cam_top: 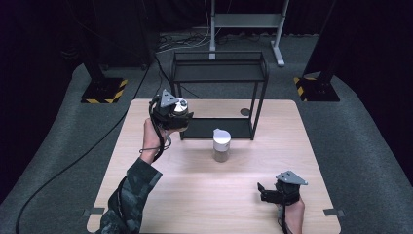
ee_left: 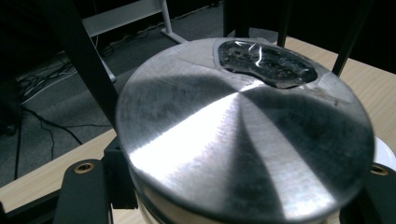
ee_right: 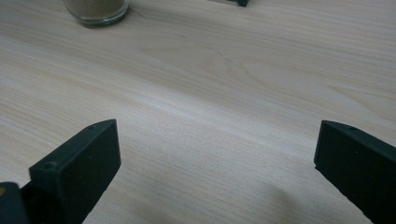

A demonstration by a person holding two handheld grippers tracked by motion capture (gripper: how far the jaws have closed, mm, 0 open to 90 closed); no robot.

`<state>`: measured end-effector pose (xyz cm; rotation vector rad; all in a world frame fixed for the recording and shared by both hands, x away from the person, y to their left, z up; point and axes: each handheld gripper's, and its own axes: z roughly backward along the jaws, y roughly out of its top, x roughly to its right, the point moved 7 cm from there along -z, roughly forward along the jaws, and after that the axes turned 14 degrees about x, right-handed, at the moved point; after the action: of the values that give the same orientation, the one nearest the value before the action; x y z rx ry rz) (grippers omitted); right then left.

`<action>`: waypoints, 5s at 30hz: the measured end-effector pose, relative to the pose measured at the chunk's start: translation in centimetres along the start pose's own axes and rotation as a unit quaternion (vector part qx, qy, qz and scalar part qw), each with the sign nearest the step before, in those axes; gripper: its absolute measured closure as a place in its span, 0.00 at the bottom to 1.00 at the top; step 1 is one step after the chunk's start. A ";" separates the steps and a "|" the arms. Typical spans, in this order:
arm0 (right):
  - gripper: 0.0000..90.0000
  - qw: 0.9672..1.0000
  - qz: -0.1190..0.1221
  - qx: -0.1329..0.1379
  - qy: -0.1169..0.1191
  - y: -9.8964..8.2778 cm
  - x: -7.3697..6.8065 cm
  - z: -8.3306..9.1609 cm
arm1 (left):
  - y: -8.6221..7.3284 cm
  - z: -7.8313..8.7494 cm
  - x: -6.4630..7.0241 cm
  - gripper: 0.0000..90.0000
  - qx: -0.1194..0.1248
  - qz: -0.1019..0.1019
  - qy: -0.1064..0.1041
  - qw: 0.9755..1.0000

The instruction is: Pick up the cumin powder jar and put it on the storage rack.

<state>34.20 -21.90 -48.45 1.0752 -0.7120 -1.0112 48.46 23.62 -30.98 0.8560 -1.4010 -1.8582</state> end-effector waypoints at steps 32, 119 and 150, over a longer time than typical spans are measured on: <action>0.00 1.000 0.000 -0.003 0.001 0.0 0.0 -0.1 | 2.9 -1.1 -1.1 0.34 0.001 -0.006 -0.005 1.000; 0.00 1.000 0.001 -0.006 0.002 0.1 0.1 -0.2 | 14.7 -1.2 -0.8 0.34 0.053 -0.036 -0.022 0.998; 0.00 1.000 0.003 -0.009 0.004 0.2 0.0 -0.2 | 15.1 -5.7 -5.1 0.34 0.011 0.060 0.007 0.998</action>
<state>34.44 -21.82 -48.38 1.0601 -0.6988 -1.0052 57.71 21.32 -16.97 0.7772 -1.4357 -1.7459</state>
